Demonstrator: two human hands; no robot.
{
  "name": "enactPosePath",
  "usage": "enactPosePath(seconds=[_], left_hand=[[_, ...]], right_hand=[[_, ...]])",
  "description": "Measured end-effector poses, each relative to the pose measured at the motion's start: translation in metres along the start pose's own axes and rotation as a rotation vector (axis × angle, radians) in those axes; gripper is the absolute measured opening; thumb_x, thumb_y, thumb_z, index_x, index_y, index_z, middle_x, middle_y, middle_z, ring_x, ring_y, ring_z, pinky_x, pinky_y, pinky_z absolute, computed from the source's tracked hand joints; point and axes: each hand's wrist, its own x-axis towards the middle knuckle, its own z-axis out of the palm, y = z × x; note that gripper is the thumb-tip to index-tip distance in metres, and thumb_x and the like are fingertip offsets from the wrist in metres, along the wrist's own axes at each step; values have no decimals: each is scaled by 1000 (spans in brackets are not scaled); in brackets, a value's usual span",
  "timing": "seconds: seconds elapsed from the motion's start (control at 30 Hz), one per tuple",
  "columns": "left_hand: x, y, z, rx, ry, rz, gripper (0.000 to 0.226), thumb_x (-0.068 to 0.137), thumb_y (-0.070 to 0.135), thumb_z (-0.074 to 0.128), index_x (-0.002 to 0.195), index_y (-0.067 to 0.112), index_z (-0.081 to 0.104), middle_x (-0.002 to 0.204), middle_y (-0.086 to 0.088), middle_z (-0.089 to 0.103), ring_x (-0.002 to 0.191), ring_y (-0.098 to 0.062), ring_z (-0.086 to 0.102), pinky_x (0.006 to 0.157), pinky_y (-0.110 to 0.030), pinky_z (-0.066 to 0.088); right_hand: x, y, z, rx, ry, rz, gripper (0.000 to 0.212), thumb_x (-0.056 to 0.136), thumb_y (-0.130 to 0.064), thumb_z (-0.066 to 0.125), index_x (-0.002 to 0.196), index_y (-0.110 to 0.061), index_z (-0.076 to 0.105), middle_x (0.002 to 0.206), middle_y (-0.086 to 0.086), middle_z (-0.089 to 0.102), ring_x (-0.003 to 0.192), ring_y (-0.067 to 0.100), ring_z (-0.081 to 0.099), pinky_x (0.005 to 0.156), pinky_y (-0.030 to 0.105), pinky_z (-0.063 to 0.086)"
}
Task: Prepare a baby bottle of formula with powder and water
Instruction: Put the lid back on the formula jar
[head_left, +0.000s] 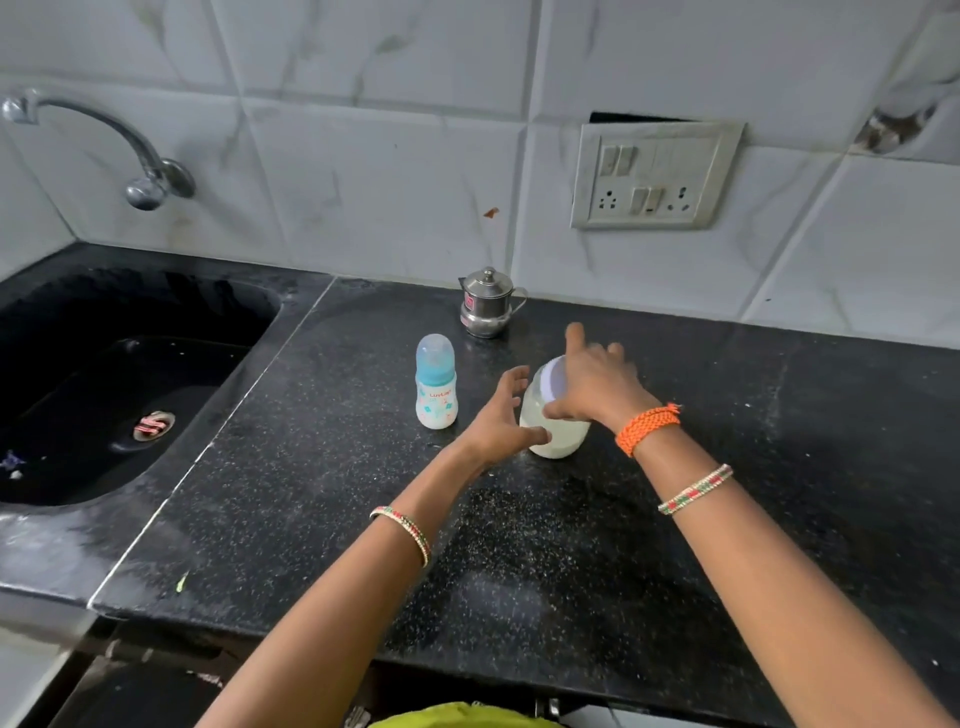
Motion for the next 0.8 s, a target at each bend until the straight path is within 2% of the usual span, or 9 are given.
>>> enactPosePath(seconds=[0.1,0.23,0.3,0.43,0.5,0.67,0.73,0.8], left_hand=[[10,-3,4,24,-13,-3,90,78,4,73,146,18,15,146,-6,36,119,-10,37,94,-27,37],[21,-11,9,40,21,9,87,75,19,79,143,19,24,138,-4,48,122,-16,46,101,-33,40],[27,-16,16,29,63,23,87,73,20,81,141,19,28,134,-4,52,122,-18,49,100,-32,42],[35,-24,30,-30,163,92,85,68,24,85,137,23,35,127,2,57,115,-11,55,88,-17,44],[39,-27,31,-36,194,113,82,65,27,86,134,26,40,123,5,60,112,-9,57,87,-18,46],[42,-40,28,-77,181,114,86,56,37,87,131,32,45,121,9,63,111,-6,60,94,-28,50],[43,-42,29,-74,182,109,88,54,41,86,131,34,44,122,10,62,112,-6,59,94,-27,50],[43,-44,30,-77,195,105,84,53,43,87,126,40,46,121,12,62,111,-3,59,91,-23,49]], right_hand=[[11,-4,-2,109,-88,-20,94,69,-25,82,139,-10,21,129,19,51,117,39,51,90,45,49],[19,-8,-12,32,-176,-96,78,65,-18,84,128,-10,40,124,17,55,110,35,57,73,35,44],[24,-8,-16,14,-225,-113,78,65,-15,84,129,-11,41,125,17,54,111,35,56,74,36,45],[30,-7,-20,1,-285,-139,81,67,-9,82,135,-11,38,130,17,52,114,37,55,81,39,48],[33,-6,-23,4,-306,-153,80,68,-7,81,135,-11,38,130,17,51,114,37,55,78,38,47],[34,-3,-18,3,-308,-232,58,70,0,71,120,-12,43,116,17,54,87,27,52,62,32,40],[32,-2,-16,6,-273,-226,55,72,-7,73,119,-11,45,115,16,55,89,29,54,63,32,40],[30,-2,-11,-7,-114,-167,51,76,-34,74,115,-8,53,113,15,58,99,32,59,65,32,41]])
